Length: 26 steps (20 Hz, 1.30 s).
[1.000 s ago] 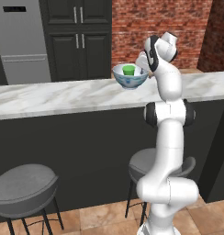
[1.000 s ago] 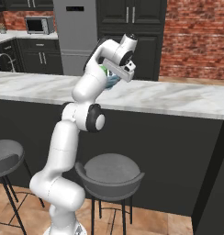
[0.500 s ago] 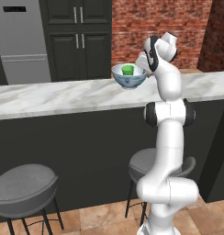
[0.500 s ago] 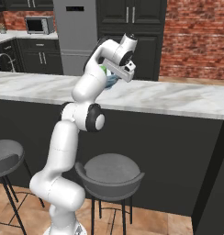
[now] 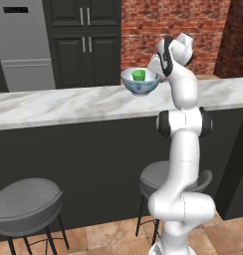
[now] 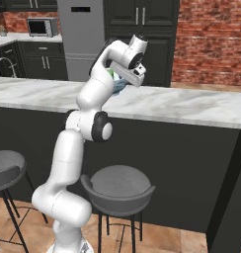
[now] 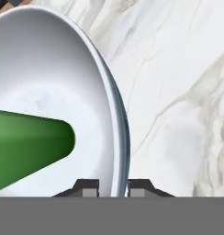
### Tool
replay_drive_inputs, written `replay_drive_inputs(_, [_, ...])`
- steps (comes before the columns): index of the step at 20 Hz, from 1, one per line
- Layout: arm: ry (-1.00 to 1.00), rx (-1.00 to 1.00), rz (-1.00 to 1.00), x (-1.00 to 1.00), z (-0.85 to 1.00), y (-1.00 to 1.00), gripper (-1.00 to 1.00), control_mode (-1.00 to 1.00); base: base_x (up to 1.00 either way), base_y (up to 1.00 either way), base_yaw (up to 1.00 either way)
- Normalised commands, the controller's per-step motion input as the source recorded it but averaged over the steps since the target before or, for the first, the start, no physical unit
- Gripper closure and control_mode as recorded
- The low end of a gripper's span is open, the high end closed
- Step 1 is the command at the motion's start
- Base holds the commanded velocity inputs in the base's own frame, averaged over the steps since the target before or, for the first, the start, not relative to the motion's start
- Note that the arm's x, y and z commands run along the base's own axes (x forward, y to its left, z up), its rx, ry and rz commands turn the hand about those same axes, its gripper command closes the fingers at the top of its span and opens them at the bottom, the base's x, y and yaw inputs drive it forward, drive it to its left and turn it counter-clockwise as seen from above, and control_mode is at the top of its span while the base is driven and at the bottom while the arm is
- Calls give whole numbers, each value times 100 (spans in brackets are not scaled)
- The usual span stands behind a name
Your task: Place the cup inside the bowl on the dining table and move the bowl to any counter.
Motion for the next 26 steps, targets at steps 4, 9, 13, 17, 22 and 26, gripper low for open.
replay_drive_inputs(4, [0, 6, 0, -31, 27, -2, 100, -100, 0, 0, 0])
replay_drive_inputs(9, [4, 6, 0, -49, 30, -3, 100, -100, 0, 0, 0])
replay_drive_inputs(13, [7, 4, 0, -65, 19, -2, 100, -100, 0, 0, 0])
replay_drive_inputs(17, [3, 1, 0, -79, 21, -5, 100, -100, 0, 0, 0])
replay_drive_inputs(22, [2, 0, -1, -74, 16, -2, 100, -100, 0, 0, 0])
replay_drive_inputs(26, [1, 0, -2, -72, 22, -1, 100, -100, 0, 0, 0])
